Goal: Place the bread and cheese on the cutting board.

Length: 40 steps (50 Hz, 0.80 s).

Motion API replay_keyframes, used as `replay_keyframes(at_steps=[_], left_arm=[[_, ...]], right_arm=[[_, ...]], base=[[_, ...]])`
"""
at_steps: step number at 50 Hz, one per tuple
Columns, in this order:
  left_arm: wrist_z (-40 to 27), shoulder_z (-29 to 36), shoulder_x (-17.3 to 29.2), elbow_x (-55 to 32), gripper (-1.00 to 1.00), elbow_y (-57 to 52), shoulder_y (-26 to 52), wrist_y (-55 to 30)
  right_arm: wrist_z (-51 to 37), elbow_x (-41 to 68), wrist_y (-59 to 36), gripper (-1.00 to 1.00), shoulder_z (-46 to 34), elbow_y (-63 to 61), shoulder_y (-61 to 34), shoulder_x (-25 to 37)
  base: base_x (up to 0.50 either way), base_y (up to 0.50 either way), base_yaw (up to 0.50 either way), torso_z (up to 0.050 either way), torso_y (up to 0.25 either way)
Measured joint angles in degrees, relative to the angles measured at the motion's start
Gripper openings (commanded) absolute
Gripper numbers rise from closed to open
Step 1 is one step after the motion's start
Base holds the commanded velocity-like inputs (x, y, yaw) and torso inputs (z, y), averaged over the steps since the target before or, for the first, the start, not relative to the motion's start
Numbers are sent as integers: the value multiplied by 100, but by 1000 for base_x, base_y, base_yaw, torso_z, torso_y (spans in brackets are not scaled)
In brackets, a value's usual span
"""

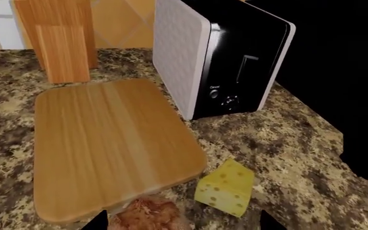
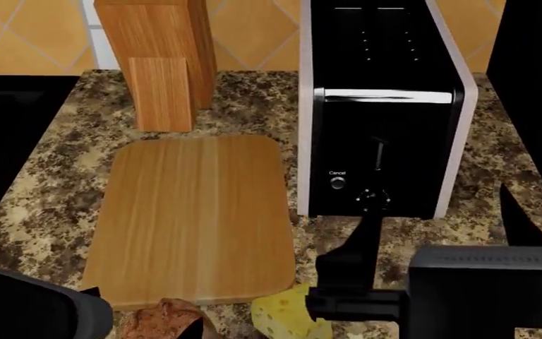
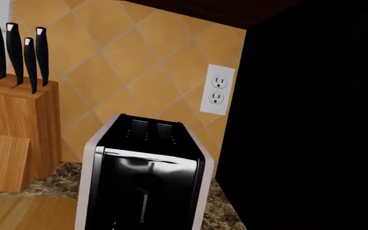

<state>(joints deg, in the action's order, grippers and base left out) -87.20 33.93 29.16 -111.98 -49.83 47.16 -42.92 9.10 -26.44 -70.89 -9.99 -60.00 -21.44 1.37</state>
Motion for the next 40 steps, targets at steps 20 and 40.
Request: replay_keyframes(at_steps=[20,40], left_arm=[[196,389,-38,412,100,84,-379,-98],[441,526,165,744,100,57,-880,-130]], right_arm=[[-2391,2451,1096,100,-359,0,-465,2026],[-7727,8679,2541,100,-1355,0,-1125,4605]], base=[[0,0,0,0,0],[0,0,0,0,0]])
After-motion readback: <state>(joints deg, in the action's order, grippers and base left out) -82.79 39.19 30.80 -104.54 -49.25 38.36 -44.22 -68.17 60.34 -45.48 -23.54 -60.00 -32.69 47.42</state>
